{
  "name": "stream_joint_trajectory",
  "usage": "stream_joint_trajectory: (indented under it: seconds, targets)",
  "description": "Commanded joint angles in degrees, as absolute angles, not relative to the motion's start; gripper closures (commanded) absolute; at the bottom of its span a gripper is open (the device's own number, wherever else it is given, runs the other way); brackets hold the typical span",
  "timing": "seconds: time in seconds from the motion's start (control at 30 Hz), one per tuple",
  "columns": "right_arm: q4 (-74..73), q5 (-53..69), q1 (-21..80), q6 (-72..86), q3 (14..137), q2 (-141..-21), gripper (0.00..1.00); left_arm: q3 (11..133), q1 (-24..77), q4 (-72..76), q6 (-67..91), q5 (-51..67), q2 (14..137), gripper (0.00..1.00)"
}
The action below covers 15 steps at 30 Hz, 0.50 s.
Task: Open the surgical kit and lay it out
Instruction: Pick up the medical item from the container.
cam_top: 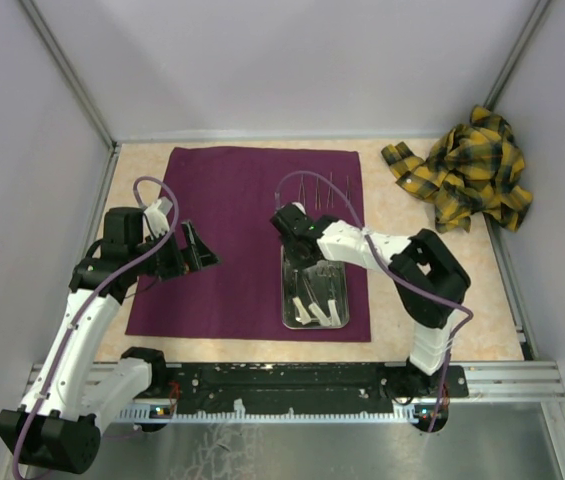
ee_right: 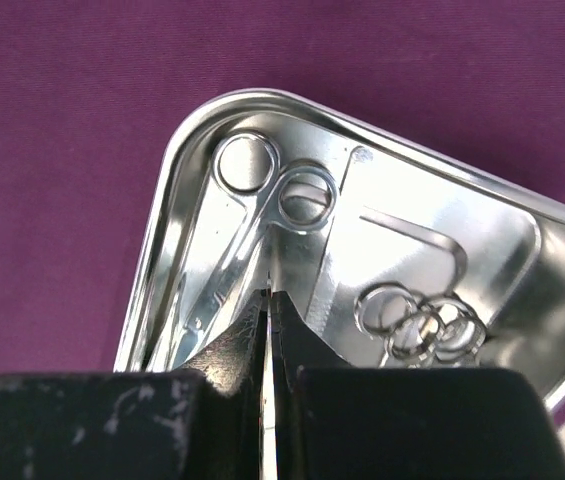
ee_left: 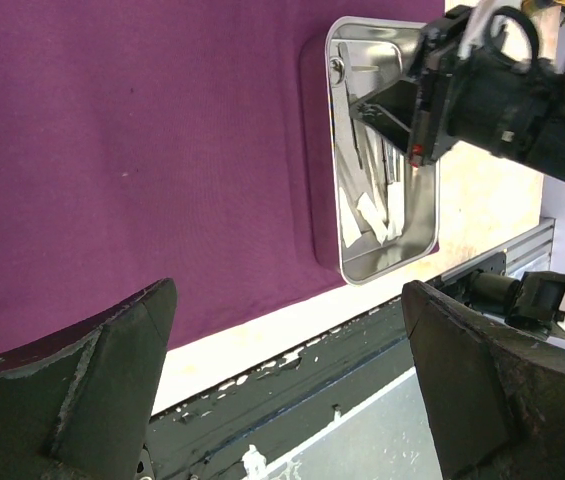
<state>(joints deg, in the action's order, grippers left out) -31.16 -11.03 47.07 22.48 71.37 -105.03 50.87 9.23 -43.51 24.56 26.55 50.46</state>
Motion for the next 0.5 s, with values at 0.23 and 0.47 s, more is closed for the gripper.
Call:
stream_joint_trajectory:
  seconds: [0.23, 0.47]
  targets:
    - [-37.25, -11.03, 41.79, 20.47, 86.45, -99.3, 1.0, 51.72, 9.05, -42.89, 24.42, 26.74, 49.18, 0.0]
    - [-38.94, -10.12, 35.62, 22.01, 101.4, -108.65, 1.0, 50.06, 9.05, -41.88, 24.43, 27.78, 48.34, 0.0]
